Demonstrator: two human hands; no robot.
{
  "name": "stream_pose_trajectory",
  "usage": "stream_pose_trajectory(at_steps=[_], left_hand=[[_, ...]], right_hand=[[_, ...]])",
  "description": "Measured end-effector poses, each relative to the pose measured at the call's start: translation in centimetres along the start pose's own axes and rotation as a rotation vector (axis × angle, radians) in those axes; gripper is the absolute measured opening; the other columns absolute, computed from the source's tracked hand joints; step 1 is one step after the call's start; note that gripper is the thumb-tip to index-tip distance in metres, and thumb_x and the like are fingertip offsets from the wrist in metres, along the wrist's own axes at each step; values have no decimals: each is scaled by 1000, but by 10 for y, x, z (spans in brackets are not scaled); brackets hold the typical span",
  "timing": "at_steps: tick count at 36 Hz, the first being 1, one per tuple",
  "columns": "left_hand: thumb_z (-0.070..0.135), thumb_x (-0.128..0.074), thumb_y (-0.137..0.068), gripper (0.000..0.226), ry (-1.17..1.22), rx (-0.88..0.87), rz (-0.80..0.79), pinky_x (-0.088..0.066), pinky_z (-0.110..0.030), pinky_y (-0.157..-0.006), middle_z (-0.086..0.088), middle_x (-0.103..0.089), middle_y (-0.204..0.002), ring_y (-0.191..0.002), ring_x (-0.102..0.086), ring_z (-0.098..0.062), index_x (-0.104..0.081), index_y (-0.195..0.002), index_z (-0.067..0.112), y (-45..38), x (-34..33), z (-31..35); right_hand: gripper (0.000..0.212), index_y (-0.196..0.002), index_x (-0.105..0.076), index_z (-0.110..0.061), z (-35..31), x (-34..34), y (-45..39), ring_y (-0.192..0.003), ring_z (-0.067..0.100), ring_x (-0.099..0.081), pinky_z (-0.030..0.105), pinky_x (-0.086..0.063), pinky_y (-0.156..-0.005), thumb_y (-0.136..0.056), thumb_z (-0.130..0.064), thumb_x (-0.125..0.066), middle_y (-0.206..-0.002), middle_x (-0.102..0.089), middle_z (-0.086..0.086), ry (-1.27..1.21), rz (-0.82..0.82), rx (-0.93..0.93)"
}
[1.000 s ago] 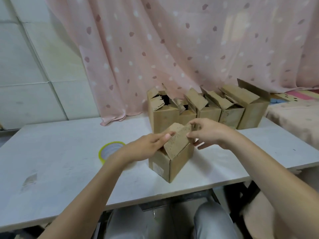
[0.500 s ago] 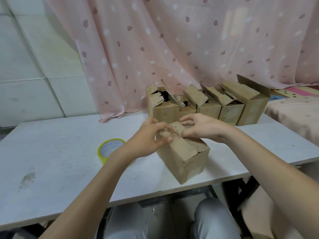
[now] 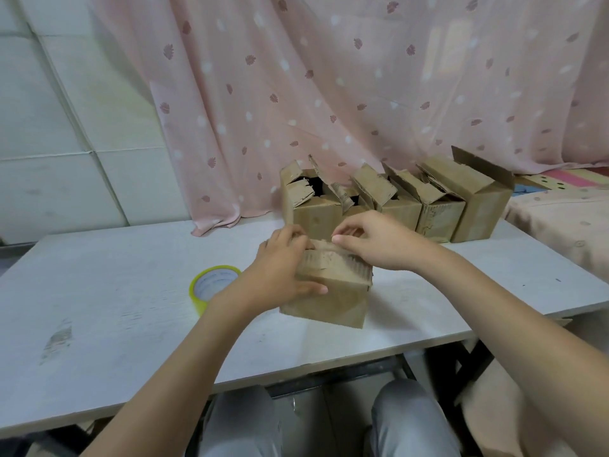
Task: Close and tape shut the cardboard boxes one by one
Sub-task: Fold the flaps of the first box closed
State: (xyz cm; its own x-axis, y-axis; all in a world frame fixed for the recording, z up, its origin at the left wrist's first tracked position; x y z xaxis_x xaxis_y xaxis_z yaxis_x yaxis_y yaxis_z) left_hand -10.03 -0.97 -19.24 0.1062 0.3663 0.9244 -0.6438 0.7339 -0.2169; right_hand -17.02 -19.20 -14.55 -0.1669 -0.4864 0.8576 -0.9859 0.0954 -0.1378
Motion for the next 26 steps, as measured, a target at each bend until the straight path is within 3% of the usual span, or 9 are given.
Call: stream_pose_trajectory(at_steps=[3, 6, 9, 14, 18, 22, 26], left_hand=[[57, -79, -74, 77, 13, 45, 0, -37, -30, -103, 3, -39, -140, -128, -41, -18, -48, -129, 13, 1, 3, 4], [56, -78, -75, 71, 30, 63, 15, -45, -34, -95, 4, -47, -129, -117, -49, -17, -48, -128, 19, 4, 2, 7], [58, -73, -79, 70, 64, 44, 25, -43, -35, -101, 5, -46, -137, -125, -46, -16, -48, -137, 27, 5, 1, 10], [60, -68, -83, 63, 82, 26, 86, -43, -35, -102, 8, -54, -137, -127, -47, -14, -53, -136, 29, 8, -2, 10], [59, -63, -87, 67, 40, 22, 86, -36, -33, -109, 5, -45, -149, -137, -37, -14, -49, -144, 26, 9, -7, 12], [56, -54, -94, 65, -3, 5, 70, -18, -32, -119, -4, -33, -159, -143, -26, -21, -46, -146, 19, 9, -13, 15], [59, -45, -96, 69, -76, -6, 57, -11, -36, -122, -6, -28, -161, -144, -23, -23, -38, -151, 17, 9, -18, 13]], right_hand=[[24, -109, -73, -27, -3, -2, 11, -85, -4, -57, 13, -39, -68, -96, -44, -62, -99, -69, -11, 36, -57, 14], [34, -120, -70, -26, -3, -4, 18, -101, 7, -59, 24, -47, -85, -94, -48, -63, -110, -67, -10, 68, -117, 23], [37, -124, -66, -24, -1, -5, 21, -109, 14, -57, 34, -47, -97, -92, -43, -68, -118, -63, -5, 84, -119, 23], [21, -110, -69, -27, 2, -9, 20, -90, 9, -56, 23, -42, -73, -92, -37, -70, -99, -63, -10, 21, -68, 28], [13, -103, -64, -29, 2, -11, 20, -86, 9, -55, 25, -40, -70, -92, -34, -70, -96, -64, -8, 5, -50, 30], [10, -92, -63, -27, 3, -9, 22, -76, 11, -55, 32, -45, -73, -91, -31, -72, -85, -63, -6, -72, -54, 37], [13, -83, -66, -24, 3, -8, 24, -83, 24, -61, 41, -50, -79, -90, -33, -73, -88, -69, 6, -128, -83, 53]])
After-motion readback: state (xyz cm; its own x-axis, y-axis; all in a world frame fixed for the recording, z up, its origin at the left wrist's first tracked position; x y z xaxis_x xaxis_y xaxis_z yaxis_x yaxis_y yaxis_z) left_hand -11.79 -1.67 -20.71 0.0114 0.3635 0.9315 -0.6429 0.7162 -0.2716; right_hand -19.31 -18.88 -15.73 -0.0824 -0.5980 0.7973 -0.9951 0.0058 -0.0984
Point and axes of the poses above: each hand's wrist, its own y-axis away from the middle knuckle, its own x-axis out of the back of the hand, z = x × y, the point moved 2 cm from there along -y, towards the middle knuckle
